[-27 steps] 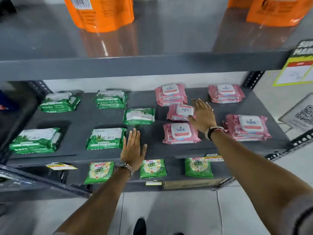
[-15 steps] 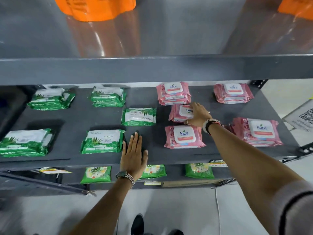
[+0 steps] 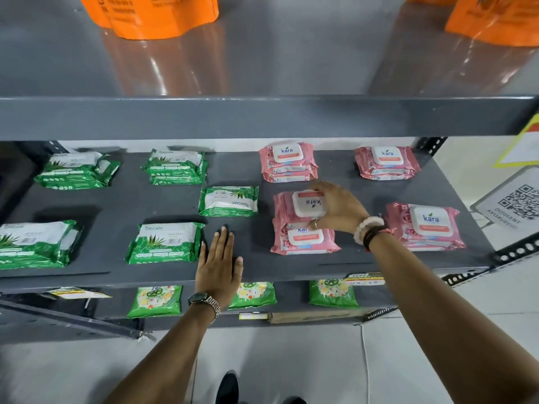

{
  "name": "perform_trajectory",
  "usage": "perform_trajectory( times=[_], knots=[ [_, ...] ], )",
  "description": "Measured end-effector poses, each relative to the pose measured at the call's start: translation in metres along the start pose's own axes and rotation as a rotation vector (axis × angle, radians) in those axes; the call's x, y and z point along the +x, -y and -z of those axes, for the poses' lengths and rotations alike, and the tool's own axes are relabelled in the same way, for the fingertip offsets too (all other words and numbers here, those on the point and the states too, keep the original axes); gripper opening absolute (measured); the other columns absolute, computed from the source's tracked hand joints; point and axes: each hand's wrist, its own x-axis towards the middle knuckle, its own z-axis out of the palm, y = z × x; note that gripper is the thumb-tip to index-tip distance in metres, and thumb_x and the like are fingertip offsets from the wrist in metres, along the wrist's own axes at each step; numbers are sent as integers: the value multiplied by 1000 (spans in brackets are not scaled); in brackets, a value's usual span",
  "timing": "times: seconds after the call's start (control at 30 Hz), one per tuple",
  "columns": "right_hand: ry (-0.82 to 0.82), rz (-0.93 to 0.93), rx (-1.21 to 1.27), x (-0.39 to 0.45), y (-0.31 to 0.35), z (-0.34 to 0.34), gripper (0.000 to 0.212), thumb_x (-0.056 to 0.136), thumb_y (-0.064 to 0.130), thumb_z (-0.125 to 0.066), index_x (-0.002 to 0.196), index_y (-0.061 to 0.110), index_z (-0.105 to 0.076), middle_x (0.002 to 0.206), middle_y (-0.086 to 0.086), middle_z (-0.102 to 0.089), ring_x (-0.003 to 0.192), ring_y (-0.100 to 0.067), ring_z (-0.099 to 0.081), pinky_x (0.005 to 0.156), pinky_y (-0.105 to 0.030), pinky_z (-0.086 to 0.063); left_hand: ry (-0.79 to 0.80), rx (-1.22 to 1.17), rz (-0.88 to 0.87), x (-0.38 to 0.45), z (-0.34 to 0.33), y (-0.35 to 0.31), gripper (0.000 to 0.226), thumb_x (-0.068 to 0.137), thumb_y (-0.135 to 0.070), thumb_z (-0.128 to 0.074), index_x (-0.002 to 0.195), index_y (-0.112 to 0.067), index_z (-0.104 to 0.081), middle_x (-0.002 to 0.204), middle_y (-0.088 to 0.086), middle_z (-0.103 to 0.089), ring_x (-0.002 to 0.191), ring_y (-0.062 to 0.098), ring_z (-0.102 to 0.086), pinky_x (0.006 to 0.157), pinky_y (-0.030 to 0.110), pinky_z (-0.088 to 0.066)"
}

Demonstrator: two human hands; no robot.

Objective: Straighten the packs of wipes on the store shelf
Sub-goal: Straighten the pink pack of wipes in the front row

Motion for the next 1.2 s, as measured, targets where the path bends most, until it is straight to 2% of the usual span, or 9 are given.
perform_trajectory(
  times=[0.3,0.4,0.6,0.77,0.83,0.9,0.97,1.03,1.2],
  knots=[
    [135,77,-59,-21,-5,-9,88,68,27,-79,142,16,-31,141,-8,-47,127,-29,-44,107,-45,-36,30,-31,-8,0,5,-3,70,86,-45,-3,147,-13,-6,159,5,-1,147,19,0,121,46,-3],
    [148,73,-22,-23,-3,-6,78,73,23,-73,140,19,-35,137,-7,-51,122,-28,-51,102,-42,-43,60,-22,-10,1,5,-1,66,89,-42,-9,147,-13,-2,159,5,3,147,19,3,121,46,-2],
    [-45,-5,-214,-25,12,-10,60,73,54,-66,122,22,-51,120,-2,-64,104,-27,-62,90,-41,-48,83,-9,-17,1,5,0,66,89,-43,-8,147,-13,0,159,6,4,147,20,4,121,47,-2],
    [-104,-155,-357,-22,28,-18,72,75,75,-46,109,13,-55,105,-6,-68,95,-30,-66,81,-41,-53,58,-30,-19,2,4,0,66,89,-42,-11,147,-13,-4,160,6,0,147,20,1,121,46,-1],
    [-136,-150,-363,-21,26,-14,58,86,63,-42,107,11,-54,97,-8,-68,90,-32,-67,73,-37,-51,50,-48,-24,1,5,0,66,89,-42,-12,147,-13,-6,160,6,-1,147,20,0,120,47,-1],
    [-117,-41,-334,-22,19,-5,33,94,27,-46,123,14,-48,114,-10,-65,101,-34,-65,72,-38,-52,48,-50,-28,1,5,1,66,89,-42,-12,147,-13,-6,160,7,-1,147,20,0,120,47,-1],
    [37,169,-353,-22,11,1,66,83,-7,-48,139,25,-36,150,-7,-38,131,-30,-45,86,-46,-55,49,-48,-30,1,6,1,66,89,-42,-12,148,-13,-6,160,7,-1,147,20,0,120,46,-1],
    [177,301,-413,-25,8,2,89,75,-21,-43,144,32,-29,160,1,-12,147,-23,-16,98,-45,-49,46,-64,-31,1,6,0,66,89,-42,-13,147,-13,-7,159,7,-1,147,20,0,120,47,-1],
    [248,301,-362,-30,8,-4,89,75,-23,-42,144,31,-30,161,7,-5,148,-21,-5,110,-50,-36,62,-62,-26,1,6,0,66,88,-42,-12,147,-13,-5,160,6,1,147,19,2,120,47,0]
  ],
)
